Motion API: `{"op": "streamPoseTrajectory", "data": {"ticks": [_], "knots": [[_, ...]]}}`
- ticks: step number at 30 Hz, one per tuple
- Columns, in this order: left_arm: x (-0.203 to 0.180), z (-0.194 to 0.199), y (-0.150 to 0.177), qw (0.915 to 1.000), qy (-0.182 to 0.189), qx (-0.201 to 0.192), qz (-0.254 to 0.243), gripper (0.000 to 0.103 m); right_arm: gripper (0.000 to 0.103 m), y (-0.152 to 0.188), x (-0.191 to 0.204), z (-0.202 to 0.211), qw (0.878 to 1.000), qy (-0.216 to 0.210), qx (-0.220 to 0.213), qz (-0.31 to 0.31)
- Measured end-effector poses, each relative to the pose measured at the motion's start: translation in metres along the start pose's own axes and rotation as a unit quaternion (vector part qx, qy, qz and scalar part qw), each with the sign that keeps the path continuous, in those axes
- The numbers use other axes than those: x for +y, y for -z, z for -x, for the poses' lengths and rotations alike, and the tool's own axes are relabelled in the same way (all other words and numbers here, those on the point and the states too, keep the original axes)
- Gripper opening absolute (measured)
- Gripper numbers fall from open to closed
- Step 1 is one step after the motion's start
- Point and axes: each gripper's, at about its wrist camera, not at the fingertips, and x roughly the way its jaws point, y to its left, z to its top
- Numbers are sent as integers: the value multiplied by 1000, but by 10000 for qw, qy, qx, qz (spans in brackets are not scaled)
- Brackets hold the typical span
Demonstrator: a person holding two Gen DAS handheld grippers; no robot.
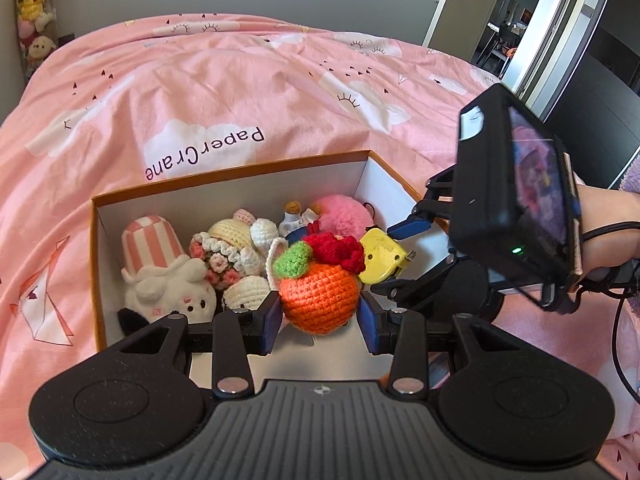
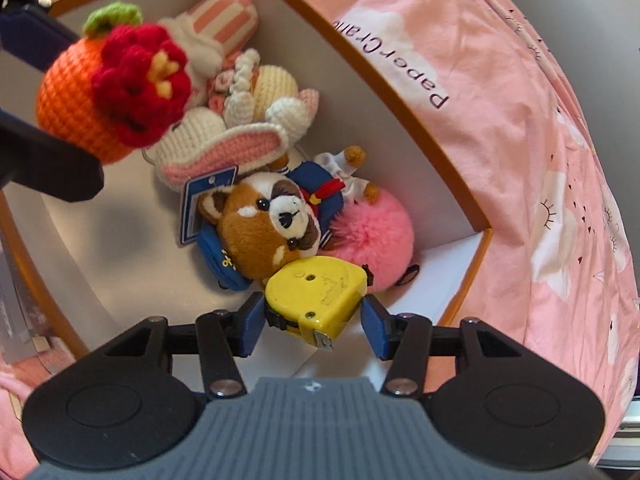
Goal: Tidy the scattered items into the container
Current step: 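Carry the crochet fruit with left tool while right tool carries the tape measure over the shoebox, then lower both items into the shoebox and open left and right tools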
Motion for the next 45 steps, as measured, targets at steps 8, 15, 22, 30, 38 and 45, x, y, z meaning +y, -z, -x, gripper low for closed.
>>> {"op": "streamPoseTrajectory", "data": {"ticks": [8, 15, 22, 30, 38, 45], "knots": [[4, -13, -6, 9999, 92, 137, 9, 46, 55, -2, -11, -26, 9993, -173, 303, 115], [4, -23, -13, 9996, 167, 229, 40, 46, 56, -2, -17, -26, 9990, -265, 317, 191], [-4, -30, -18, 9991, 275, 314, -75, 46, 56, 5, -27, -6, 9998, -168, 24, 59], [-20, -57, -37, 9969, 528, 564, -130, 46, 55, 31, -31, 43, 9973, 0, -735, -86], [-40, -108, -50, 9924, 734, 976, -165, 46, 55, 56, -34, 66, 9950, 230, -946, -233], [-47, -142, -51, 9901, 720, 1202, -83, 46, 55, 69, -42, 61, 9934, 86, -979, -588]]}}
